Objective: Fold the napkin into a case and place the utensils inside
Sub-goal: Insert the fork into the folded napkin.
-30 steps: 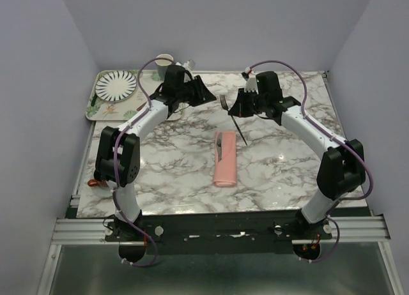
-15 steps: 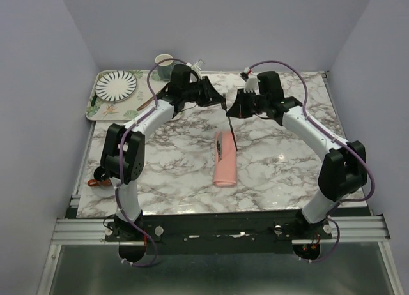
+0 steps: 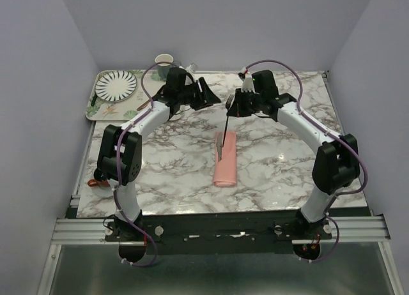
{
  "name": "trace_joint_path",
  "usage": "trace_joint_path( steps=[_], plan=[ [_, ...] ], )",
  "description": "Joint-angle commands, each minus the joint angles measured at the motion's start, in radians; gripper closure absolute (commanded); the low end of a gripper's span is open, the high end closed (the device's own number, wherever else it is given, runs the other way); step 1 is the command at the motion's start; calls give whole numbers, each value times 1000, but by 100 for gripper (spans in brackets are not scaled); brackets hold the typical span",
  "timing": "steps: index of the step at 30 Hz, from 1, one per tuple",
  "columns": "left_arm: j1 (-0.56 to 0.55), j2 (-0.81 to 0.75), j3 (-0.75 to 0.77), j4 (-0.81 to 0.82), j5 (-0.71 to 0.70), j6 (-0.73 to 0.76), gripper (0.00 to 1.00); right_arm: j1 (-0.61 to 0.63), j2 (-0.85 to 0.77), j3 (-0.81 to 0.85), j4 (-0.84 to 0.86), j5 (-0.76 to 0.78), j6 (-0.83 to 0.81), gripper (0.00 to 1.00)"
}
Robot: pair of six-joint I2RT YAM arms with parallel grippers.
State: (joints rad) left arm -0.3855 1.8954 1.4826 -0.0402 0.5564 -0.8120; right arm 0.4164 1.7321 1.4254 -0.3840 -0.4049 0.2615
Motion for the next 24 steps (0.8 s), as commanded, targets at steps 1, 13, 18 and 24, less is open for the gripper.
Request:
trace_joint_path(
  steps=[1,13,18,24],
  plan=[
    [25,-68,-54,-119,-151,105,37,15,82,115,-98,123,19,99],
    [25,-99,-169,-116,-168,117,37,15,216,337,-346,144,7,99],
    [25,-99,-173,-115,-161,125,37,16,286,405,-371,161,12,99],
    [33,-101,-182,-116,-151,126,37,13,328,435,-415,158,19,99]
  ],
)
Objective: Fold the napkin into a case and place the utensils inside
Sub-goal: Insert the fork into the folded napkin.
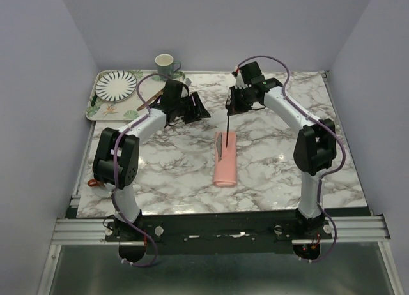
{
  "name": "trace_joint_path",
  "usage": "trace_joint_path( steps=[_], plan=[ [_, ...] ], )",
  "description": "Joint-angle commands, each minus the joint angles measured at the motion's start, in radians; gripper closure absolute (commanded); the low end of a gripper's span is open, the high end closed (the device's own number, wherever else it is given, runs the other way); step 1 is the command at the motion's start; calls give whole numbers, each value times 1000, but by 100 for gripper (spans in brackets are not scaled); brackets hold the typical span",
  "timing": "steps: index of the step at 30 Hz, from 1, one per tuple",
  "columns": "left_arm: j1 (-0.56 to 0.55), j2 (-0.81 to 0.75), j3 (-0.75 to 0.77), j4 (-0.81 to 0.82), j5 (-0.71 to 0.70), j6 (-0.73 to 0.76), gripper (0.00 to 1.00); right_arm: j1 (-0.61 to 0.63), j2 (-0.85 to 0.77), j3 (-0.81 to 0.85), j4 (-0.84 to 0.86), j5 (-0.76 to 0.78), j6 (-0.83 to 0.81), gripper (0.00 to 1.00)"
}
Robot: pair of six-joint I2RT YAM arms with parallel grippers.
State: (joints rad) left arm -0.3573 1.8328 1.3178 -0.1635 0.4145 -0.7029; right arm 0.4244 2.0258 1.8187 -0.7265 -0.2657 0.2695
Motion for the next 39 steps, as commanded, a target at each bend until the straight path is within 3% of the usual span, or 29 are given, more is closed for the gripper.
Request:
trace_joint_path(
  steps=[1,17,39],
  plan=[
    [6,-37,-17,9,-8,17,37,5,42,48,-77,17,14,99],
    [34,-21,-43,15,18,0,38,5,93,56,-137,-20,37,99],
    [37,-26,-98,67,13,-76,39,8,62,-93,-198,-105,63,99]
  ],
)
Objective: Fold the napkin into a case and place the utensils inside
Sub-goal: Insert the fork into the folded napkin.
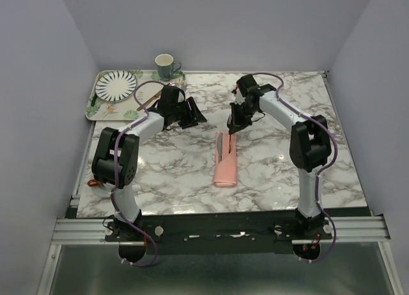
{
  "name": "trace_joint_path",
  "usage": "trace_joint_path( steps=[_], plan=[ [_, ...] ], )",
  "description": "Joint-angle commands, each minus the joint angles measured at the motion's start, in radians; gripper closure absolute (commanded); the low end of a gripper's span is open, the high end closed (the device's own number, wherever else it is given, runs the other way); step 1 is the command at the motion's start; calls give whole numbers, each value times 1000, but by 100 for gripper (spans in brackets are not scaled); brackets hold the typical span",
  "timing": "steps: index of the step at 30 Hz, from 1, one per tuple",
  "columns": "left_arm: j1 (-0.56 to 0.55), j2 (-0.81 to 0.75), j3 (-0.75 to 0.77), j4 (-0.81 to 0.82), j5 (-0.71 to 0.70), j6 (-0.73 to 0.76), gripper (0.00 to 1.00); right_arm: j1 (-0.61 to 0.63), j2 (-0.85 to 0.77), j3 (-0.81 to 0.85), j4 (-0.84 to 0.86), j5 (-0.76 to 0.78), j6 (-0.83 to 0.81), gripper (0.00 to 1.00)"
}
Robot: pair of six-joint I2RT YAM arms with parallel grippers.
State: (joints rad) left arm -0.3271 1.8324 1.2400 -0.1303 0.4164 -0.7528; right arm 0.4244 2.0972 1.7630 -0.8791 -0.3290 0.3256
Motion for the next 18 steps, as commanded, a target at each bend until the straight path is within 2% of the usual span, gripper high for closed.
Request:
trace_joint_path(
  steps=[1,11,13,15,18],
  plan=[
    [7,-22,-22,34,12,-39,39,8,-9,-46,-44,-45,10,99],
    [3,-30,-66,70,15,-82,40,20,-19,-108,-31,-58,29,99],
    [-6,-21,-51,90,35,-66,50,20,-12,-109,-29,-50,30,99],
    [-16,-6,-36,92,57,-42,57,20,-12,-112,-31,-32,32,99],
    [-42,57,1,106,146,-31,59,19,-20,-112,-37,-10,33,99]
  ],
)
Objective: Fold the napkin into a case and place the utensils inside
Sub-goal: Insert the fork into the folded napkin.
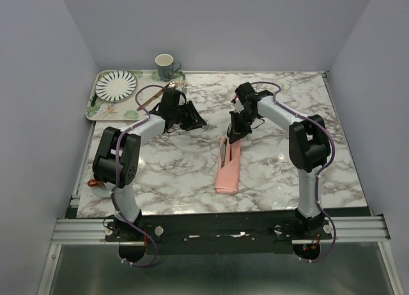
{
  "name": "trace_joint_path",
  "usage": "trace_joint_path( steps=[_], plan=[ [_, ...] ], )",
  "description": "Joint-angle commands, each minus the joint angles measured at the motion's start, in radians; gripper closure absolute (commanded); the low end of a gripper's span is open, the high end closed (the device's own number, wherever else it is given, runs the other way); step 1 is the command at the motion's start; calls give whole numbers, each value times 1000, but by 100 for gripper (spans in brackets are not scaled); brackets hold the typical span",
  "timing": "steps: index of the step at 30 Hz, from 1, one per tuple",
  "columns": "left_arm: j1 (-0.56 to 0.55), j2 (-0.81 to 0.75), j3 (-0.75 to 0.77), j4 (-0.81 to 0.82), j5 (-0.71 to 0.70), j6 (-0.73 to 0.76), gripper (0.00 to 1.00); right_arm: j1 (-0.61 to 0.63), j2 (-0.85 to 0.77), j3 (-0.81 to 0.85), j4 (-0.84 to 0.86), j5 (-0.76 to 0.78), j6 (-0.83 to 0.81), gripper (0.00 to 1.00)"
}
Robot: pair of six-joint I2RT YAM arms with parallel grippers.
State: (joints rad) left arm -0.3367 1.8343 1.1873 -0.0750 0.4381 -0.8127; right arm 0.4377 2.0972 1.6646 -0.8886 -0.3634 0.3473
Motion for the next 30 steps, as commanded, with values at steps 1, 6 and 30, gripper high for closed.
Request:
trace_joint_path(
  steps=[1,6,30],
  plan=[
    [-45,90,72,49,139,39,59,7,-22,-16,-26,26,15,99],
    [-73,151,83,107,217,41,56,7,-25,-23,-23,34,16,99],
    [-127,312,121,107,215,-14,64,4,-5,-22,-21,37,12,99]
  ],
)
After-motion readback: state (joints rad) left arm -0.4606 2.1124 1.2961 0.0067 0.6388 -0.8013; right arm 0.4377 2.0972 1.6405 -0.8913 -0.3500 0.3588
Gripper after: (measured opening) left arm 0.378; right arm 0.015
